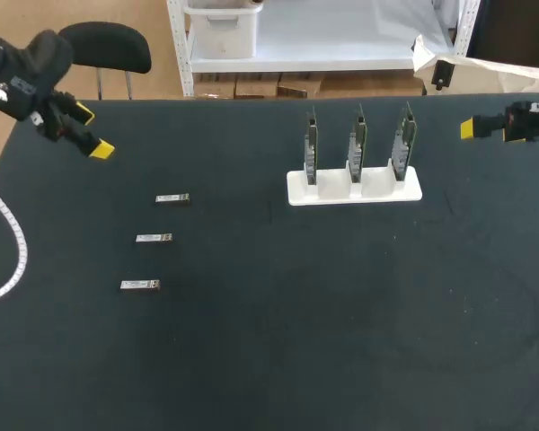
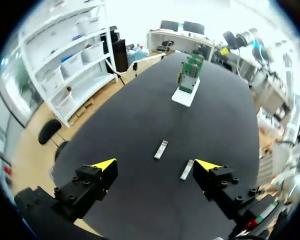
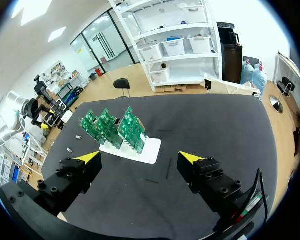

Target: Pick up the optical module with the left hand, and insert it into the network port with the right hand.

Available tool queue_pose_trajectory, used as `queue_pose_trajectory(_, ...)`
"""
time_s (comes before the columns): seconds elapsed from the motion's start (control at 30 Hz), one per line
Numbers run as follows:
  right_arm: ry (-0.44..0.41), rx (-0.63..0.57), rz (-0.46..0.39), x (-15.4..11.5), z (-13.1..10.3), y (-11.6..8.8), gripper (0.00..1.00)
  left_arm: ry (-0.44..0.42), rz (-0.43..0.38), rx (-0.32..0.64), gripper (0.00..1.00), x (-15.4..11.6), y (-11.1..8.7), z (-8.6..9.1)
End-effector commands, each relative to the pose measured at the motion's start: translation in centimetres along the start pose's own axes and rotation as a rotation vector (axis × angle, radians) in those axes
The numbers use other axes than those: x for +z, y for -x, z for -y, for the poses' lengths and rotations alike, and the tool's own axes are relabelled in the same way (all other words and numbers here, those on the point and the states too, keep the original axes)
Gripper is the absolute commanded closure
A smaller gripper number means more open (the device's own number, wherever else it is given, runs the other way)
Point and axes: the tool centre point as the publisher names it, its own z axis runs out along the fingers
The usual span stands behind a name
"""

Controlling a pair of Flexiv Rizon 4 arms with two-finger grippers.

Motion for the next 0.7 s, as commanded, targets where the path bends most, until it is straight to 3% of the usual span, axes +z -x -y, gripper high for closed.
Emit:
queue_pose_trajectory(0.03,-0.004,0.001,0.001,-0.1,-0.1,0.0,0.0,0.131,-0.127,0.265,0.0,-0.1,0.7,1.3)
queue_pose_trajectory(0.23,-0.004,0.001,0.001,-0.1,-0.1,0.0,0.0,0.175,-0.264,0.466,0.0,2.4,0.6,2.2)
queue_pose_trajectory(0.37,-0.004,0.001,0.001,-0.1,-0.1,0.0,0.0,0.14,-0.365,0.52,0.0,4.5,0.4,2.2)
queue_pose_trajectory(0.53,-0.004,0.001,0.001,-0.1,-0.1,0.0,0.0,0.104,-0.419,0.573,0.0,6.2,0.2,1.7)
queue_pose_trajectory(0.67,-0.004,0.001,0.001,-0.1,-0.1,0.0,0.0,0.045,-0.561,0.605,0.0,7.6,-0.2,0.6)
queue_pose_trajectory(0.7,-0.004,0.001,0.001,-0.1,-0.1,0.0,0.0,0.038,-0.558,0.596,0.0,7.8,-0.3,0.4)
